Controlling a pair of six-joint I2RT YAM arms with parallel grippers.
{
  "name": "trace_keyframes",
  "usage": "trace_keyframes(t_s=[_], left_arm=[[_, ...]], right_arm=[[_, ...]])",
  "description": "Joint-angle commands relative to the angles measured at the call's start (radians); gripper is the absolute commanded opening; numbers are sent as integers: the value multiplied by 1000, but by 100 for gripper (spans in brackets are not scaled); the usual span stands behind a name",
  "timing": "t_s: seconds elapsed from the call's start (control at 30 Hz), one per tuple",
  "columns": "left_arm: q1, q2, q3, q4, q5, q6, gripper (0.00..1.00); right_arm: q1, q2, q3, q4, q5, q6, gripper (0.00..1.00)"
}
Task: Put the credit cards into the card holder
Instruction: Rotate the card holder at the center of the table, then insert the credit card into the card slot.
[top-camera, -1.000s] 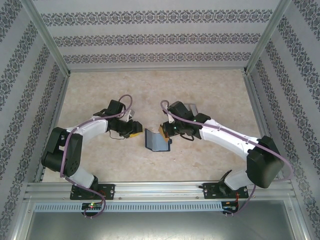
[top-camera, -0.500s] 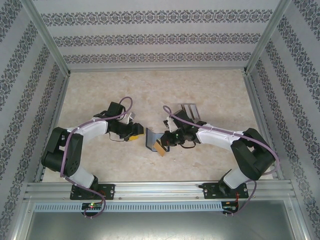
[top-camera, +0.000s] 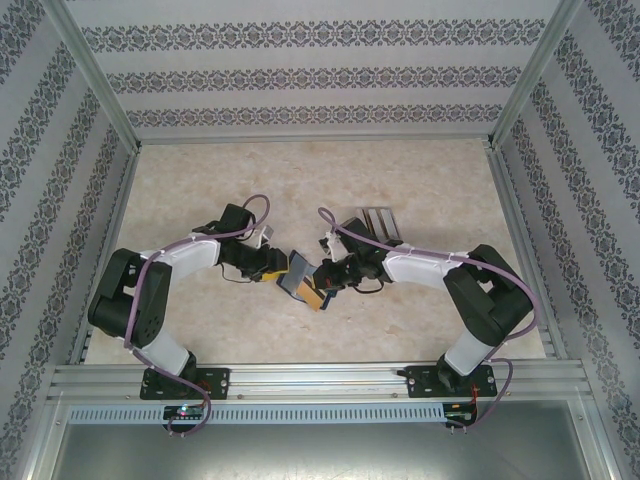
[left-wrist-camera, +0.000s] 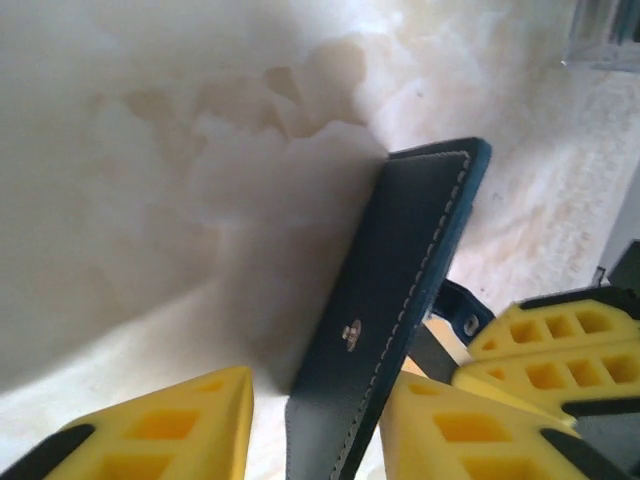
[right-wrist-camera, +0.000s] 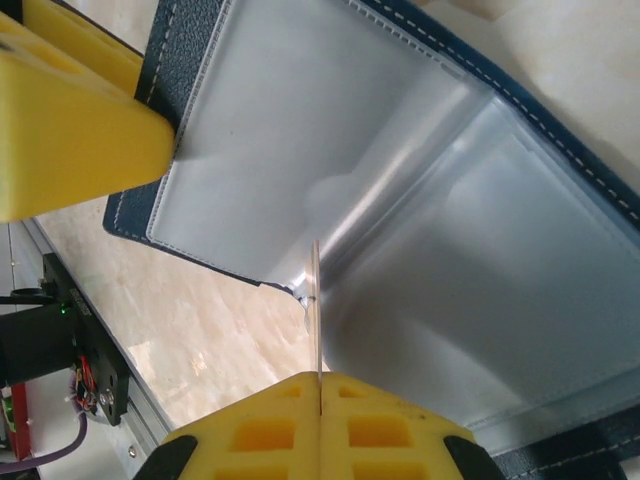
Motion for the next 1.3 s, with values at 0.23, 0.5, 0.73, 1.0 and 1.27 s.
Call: trace_keyframes(t_s=[0.23, 0.5, 0.73, 1.0, 1.27], left_arm=[[-7, 52, 20, -38, -60, 33, 10], [-7, 89, -16, 3, -30, 16, 4], [-8, 49, -64, 60, -14, -41, 4], [-8, 62, -118, 143, -6, -89, 3], [-8, 65, -132, 172, -7, -108, 3]], right_arm=[[-44, -132, -111, 114, 70, 168, 2], [-62, -11, -170, 302, 78, 312, 0], [-71, -26, -157, 239, 112, 352, 0], [-80, 16, -171, 360, 63, 389, 0], [-70, 56, -201, 482, 78, 478, 5]])
